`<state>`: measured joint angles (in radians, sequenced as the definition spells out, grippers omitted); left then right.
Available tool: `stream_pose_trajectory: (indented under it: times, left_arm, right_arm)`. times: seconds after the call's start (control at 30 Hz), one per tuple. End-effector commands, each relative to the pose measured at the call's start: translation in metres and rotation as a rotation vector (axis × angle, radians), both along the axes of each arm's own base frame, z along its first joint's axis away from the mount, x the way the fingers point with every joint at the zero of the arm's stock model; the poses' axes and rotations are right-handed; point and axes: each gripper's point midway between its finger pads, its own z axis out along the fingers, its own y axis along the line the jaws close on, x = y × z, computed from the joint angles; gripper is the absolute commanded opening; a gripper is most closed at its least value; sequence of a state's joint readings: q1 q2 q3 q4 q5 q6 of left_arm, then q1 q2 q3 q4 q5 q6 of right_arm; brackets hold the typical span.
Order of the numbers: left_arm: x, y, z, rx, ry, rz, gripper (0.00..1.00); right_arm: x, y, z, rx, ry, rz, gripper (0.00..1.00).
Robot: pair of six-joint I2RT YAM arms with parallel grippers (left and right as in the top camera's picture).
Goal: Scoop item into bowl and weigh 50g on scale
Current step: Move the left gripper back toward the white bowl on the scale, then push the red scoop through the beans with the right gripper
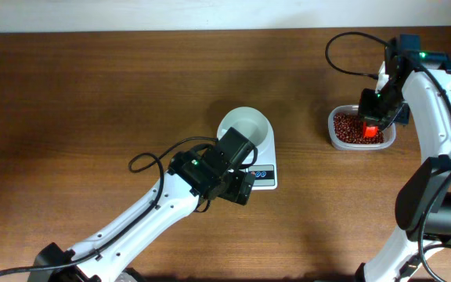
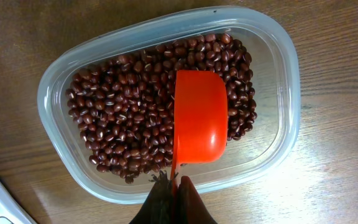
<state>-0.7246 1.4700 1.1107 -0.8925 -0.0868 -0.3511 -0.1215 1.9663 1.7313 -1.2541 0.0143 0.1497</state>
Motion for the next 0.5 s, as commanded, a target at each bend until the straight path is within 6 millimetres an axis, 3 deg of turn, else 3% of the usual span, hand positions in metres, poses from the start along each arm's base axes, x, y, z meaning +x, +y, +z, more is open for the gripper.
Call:
stream_pose_trajectory:
  times: [0.0,0.27,0.47]
  left_arm:
    - [-0.001,0.003,-0.004,0.023,-0.003,-0.011,0.99]
    - [0.0,0.003,-0.004,0.023,-0.003,-0.011,0.99]
    - [0.0,0.003,-0.004,0.023,-0.003,-0.011,0.99]
  right_arm:
    - [-0.001,-0.006,0.003,-0.04,-0.002,0.003,0.04]
    - [-0.007,-0.007,-0.007,-0.048,0.031,0.003,0.04]
    - [-0.001,-0.01,-0.009,-0.052,0.012,0.038,0.04]
